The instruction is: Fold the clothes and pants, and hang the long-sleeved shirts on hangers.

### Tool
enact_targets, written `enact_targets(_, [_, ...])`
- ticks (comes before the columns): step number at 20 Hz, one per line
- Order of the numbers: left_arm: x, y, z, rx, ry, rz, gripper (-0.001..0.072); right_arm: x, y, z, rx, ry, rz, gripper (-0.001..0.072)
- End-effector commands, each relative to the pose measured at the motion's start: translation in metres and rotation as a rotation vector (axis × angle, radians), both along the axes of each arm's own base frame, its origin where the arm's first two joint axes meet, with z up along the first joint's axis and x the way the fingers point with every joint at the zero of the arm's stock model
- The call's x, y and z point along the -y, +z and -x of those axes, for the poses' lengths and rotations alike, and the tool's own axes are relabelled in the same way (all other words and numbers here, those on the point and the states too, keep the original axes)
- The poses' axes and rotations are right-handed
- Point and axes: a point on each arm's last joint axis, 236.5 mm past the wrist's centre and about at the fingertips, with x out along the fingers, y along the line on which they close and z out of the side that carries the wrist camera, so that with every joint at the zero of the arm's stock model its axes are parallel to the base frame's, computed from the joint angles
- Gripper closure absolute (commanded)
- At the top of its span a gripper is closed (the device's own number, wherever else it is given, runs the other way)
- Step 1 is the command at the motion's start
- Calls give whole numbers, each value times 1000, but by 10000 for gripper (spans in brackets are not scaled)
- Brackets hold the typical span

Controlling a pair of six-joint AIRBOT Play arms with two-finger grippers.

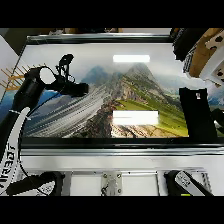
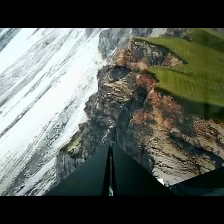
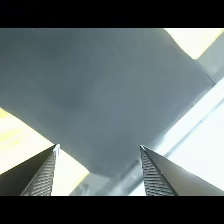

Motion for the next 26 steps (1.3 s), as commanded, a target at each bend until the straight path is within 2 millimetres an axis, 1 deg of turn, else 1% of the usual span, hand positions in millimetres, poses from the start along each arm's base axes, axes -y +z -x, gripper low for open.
enact_targets(1, [0,-1,2,-7,-5,-3,702,-16,29,4,35,98,14,154])
enact_targets(2, [0,-1,2,-8,-5,-3,702,-33,45,-6,105,148,9,154])
enact_targets(3, [0,-1,2,-8,-4,-2,702,-58,65,-21,198,226,-5,154])
enact_targets(4, [0,-1,2,-8,-5,-2,702,-86,84,-33,286,303,-27,154])
enact_targets(6, [0,-1,2,-8,-4,-3,701,-152,116,-52,434,492,-80,155])
enact_targets(7, [0,0,1,-4,-3,-2,701,-184,125,-55,475,590,-104,160])
enact_targets(8, [0,0,0,0,-2,-2,702,-210,130,-56,490,675,-120,180])
enact_targets(9, [0,0,0,1,-2,-2,701,-233,130,-55,487,746,-139,276])
enact_targets(11, [0,-1,1,-3,-3,-3,702,-276,128,-50,477,895,-165,579])
enact_targets(12, [-1,-1,2,-8,-5,-5,701,-291,126,-47,472,955,-171,690])
enact_targets(13, [-1,-1,3,-9,-5,-5,702,-303,125,-44,467,1008,-175,699])
enact_targets(15, [-1,-2,3,-13,-6,-6,701,-317,121,-36,441,1057,-198,699])
enact_targets(16, [-1,-2,5,-19,-8,-7,701,-320,120,-33,434,1068,-206,699])
enact_targets(26, [0,2,-4,18,5,2,701,-321,120,-34,438,1067,-210,699])
